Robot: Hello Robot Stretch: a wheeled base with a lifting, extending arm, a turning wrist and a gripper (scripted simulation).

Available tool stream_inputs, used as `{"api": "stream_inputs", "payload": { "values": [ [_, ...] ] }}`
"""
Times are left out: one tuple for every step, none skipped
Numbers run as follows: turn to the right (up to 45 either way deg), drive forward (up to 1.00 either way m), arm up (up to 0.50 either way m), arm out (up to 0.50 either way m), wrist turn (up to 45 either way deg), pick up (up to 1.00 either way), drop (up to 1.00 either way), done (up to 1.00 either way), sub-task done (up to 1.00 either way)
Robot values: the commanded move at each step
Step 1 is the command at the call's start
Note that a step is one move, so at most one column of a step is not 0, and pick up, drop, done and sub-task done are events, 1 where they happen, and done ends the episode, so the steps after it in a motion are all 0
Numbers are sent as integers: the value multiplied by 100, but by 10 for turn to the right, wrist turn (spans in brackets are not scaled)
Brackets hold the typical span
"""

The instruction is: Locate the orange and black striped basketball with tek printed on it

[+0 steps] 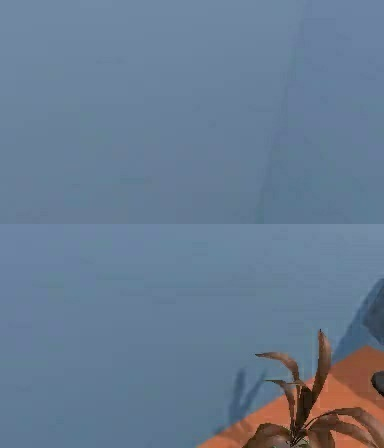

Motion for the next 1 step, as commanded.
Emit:
{"api": "stream_inputs", "payload": {
  "values": [
    [450,0,0,0,0,0,0,0,0]
  ]
}}
